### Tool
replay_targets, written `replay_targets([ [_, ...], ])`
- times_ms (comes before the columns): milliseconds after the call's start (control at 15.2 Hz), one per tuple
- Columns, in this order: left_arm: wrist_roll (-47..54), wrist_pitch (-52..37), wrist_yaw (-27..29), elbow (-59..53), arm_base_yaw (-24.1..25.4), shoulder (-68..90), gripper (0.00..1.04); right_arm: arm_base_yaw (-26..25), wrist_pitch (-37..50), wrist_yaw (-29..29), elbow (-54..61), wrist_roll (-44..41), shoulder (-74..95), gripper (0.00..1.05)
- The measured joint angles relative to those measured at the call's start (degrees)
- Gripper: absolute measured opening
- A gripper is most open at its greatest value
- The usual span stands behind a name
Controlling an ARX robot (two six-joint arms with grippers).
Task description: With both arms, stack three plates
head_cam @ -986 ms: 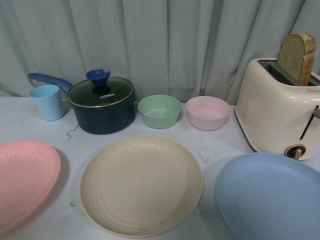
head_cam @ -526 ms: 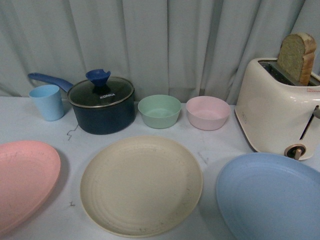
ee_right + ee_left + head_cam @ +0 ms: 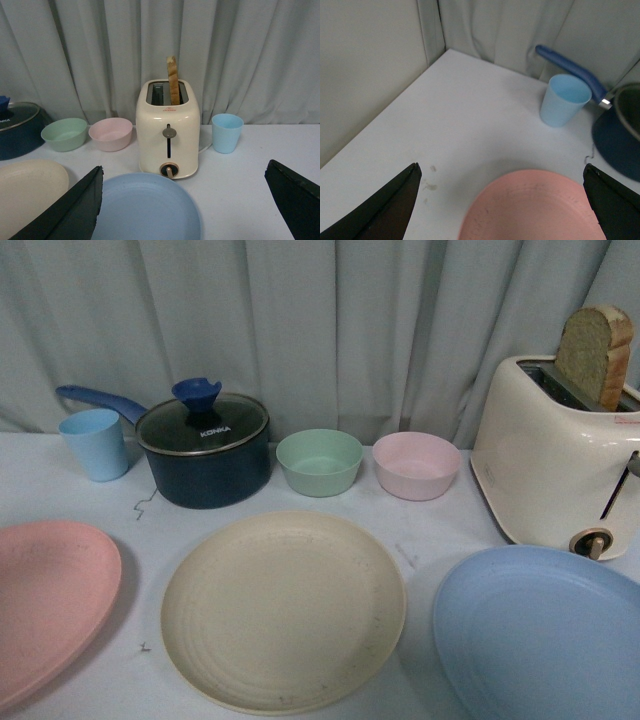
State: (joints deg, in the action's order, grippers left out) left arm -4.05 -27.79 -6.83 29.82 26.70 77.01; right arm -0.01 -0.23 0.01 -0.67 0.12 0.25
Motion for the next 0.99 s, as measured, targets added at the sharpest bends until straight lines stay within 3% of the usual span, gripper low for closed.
replay_targets([
  [197, 10.6, 4.3, -5.6, 9.9, 4.7, 18.3, 0.98, 0.0, 0.0, 0.0, 0.0, 0.0, 0.0, 0.98],
  [460, 22.5, 6.1, -11.5, 13.9, 6.2, 26.0, 0.98, 0.0, 0.0, 0.0, 0.0, 0.0, 0.0, 0.98],
  [986, 24.0, 0.3, -13.6, 15.3, 6.9, 38.3, 0.98, 0.0, 0.0, 0.0, 0.0, 0.0, 0.0, 0.98],
])
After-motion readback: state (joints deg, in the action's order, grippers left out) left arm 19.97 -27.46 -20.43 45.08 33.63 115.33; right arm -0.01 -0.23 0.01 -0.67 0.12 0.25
